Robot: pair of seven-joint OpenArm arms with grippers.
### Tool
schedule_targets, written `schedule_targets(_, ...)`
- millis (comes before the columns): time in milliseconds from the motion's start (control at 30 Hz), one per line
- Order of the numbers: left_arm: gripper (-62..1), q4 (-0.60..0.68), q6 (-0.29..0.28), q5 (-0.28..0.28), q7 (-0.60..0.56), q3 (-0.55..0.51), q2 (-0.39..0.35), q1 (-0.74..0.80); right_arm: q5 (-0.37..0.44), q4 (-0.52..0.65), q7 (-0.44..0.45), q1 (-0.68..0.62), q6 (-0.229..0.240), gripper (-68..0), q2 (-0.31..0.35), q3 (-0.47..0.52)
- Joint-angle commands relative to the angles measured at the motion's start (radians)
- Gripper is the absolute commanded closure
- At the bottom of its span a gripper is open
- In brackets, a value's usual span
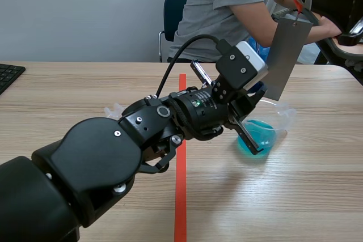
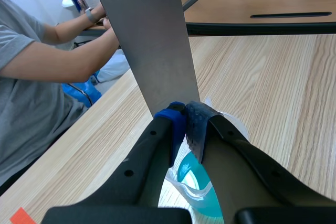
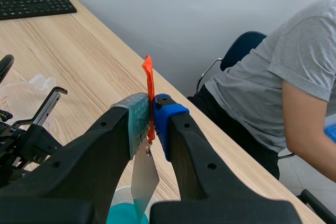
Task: Do the redox reaction experiment.
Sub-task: 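Point at the plate with the left hand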
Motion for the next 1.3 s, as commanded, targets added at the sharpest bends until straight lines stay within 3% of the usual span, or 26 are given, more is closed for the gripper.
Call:
schedule_targets(0, -1.8, 0.014, 0.005, -0.009, -0.017, -0.001, 0.016, -0.019, 0.015, 0.008, 0.019, 0.023, 0.006, -0.4, 0.014, 0.006)
schedule_targets(1000, -1.8, 0.014, 0.009, -0.010, -0.034, -0.003, 0.003, -0.016, 0.015, 0.008, 0.019, 0.023, 0.006, -0.4, 0.014, 0.006)
schedule_targets(1267, -1.8, 0.022, 0.061, -0.008, -0.080, -0.040, -0.047, 0.021, 0.015, 0.008, 0.019, 0.023, 0.006, -0.5, 0.014, 0.006)
